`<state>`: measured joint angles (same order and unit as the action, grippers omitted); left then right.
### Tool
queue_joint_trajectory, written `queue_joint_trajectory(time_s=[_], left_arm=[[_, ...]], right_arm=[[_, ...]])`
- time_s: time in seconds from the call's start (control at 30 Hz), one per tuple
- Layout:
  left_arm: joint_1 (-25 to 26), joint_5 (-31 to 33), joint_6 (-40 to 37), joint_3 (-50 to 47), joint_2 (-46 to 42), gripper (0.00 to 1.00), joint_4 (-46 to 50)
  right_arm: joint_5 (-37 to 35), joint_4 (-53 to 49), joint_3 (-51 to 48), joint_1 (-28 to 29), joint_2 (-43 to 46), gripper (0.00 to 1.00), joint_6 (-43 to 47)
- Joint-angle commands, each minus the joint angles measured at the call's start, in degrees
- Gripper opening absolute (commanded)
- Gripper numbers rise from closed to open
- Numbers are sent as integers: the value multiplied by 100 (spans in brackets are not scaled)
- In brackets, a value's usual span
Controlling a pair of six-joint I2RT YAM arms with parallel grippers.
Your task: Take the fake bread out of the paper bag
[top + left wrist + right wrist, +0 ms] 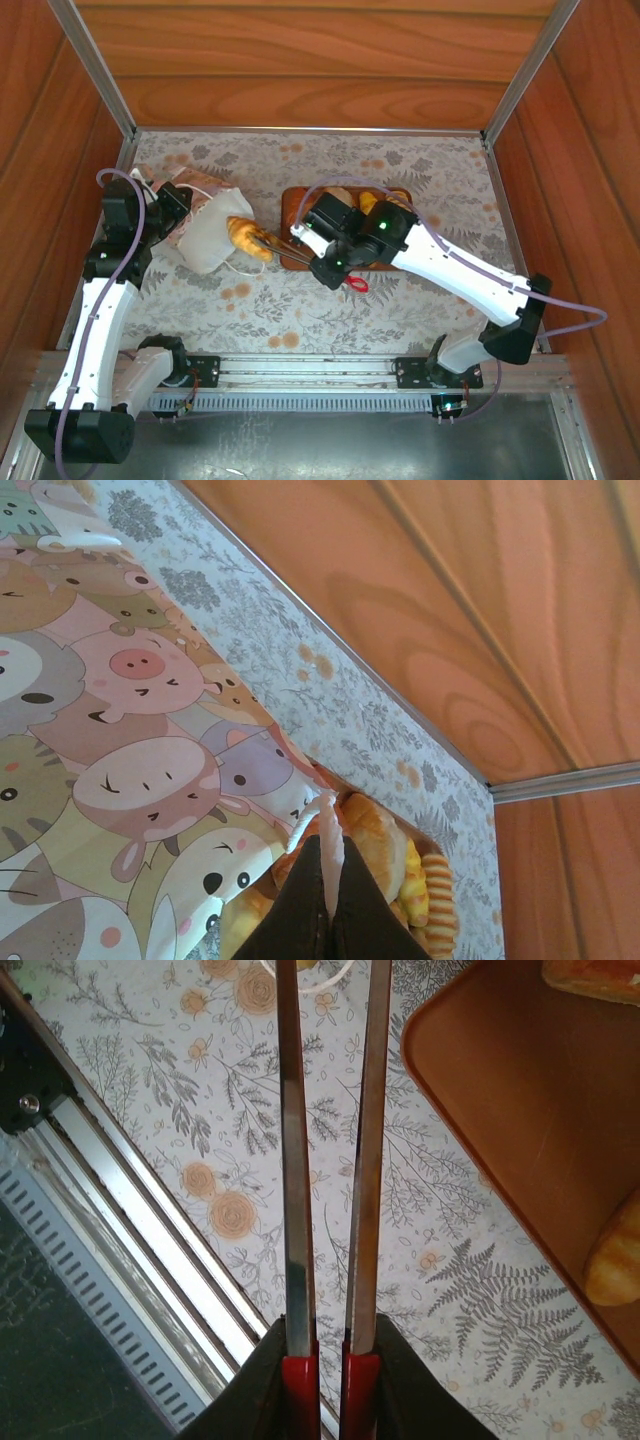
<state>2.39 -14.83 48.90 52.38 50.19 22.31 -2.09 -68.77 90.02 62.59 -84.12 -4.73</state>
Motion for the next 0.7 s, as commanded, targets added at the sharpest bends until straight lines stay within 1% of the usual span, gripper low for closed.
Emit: queue_joint_trajectory(time_s=[0.0, 0.1, 0.2, 0.43, 0.67], left_arm=[[20, 61, -25, -15, -18, 0, -38], [16, 101, -29, -4, -59, 0, -32], [22, 270, 10, -36, -172, 0, -32], [17, 503, -20, -126, -413, 0, 2], [11, 650, -875, 15, -720, 0, 944]], right_arm=[[-68, -170, -81, -13, 334, 21, 352], [-215, -329, -199, -16, 571, 20, 455], [-480, -466, -248, -14, 758, 20, 490], [-765, -755, -146, -16, 1056, 20, 543], [-1274, -1211, -296, -16, 1231, 20, 579]])
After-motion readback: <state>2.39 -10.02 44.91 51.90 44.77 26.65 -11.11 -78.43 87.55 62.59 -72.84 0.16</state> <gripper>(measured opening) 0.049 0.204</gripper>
